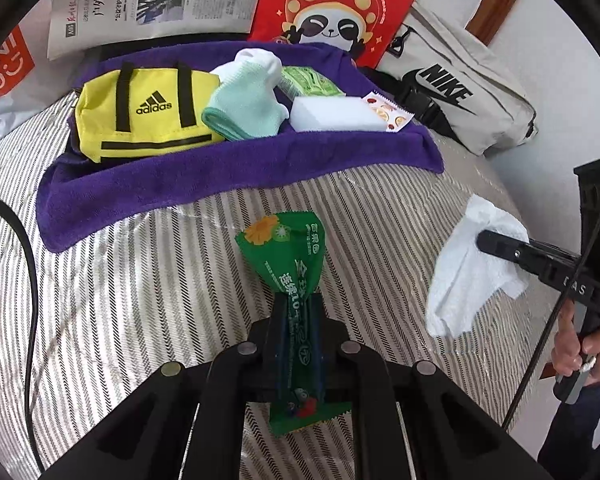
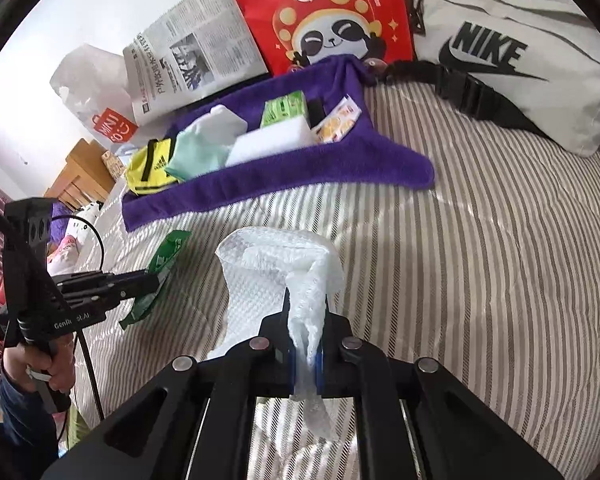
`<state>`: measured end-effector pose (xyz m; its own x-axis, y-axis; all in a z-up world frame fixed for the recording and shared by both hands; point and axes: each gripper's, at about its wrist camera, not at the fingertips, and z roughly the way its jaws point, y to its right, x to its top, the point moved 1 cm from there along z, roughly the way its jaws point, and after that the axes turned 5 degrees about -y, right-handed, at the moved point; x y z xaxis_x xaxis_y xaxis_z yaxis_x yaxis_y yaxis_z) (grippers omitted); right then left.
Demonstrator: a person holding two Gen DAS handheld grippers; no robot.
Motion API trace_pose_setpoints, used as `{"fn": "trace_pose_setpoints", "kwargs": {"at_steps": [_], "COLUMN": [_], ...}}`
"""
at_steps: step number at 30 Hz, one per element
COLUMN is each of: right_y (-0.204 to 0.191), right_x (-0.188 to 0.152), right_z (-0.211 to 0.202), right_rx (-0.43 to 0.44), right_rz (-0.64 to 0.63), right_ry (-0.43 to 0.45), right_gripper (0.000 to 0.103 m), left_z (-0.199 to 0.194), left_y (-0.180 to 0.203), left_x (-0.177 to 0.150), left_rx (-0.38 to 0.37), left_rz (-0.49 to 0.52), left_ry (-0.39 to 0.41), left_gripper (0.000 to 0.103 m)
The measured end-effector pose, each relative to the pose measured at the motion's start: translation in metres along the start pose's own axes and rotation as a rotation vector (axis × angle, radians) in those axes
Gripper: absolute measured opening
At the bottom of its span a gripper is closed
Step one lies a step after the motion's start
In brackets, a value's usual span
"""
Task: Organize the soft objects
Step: 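Carry the green card over the towel with the left gripper while the right gripper carries the wipe there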
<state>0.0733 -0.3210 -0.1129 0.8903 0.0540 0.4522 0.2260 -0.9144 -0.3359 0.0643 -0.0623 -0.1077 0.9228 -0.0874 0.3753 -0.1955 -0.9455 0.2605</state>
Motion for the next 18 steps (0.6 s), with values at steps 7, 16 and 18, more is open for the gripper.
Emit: {"fn": "trace_pose_setpoints", "kwargs": {"at_steps": [7,16,18], "right_y": [-0.015,-0.034,-0.037], "right_x": [0.018,0.042,0.046], "right_z": [0.0,-0.008,-0.009], "right_rx": [0.012,0.021,0.019], "right_rz": [-0.021,-0.05,-0.059], "right_ry": [0.014,0.05,0.058], "right_gripper": [0.007,0.007,0.007], "left_z": [-0.015,-0.033,-0.035], "left_y": [-0.009,-0.02,-0.023], "left_x": [0.005,0.018,0.022], "left_rx": [-0.018,-0.007,-0.003], "left_rz": [-0.02,-0.022,-0.021], "left_ry": [0.028,0.068,0.075], "left_gripper": [0.01,0.01,0.01]}}
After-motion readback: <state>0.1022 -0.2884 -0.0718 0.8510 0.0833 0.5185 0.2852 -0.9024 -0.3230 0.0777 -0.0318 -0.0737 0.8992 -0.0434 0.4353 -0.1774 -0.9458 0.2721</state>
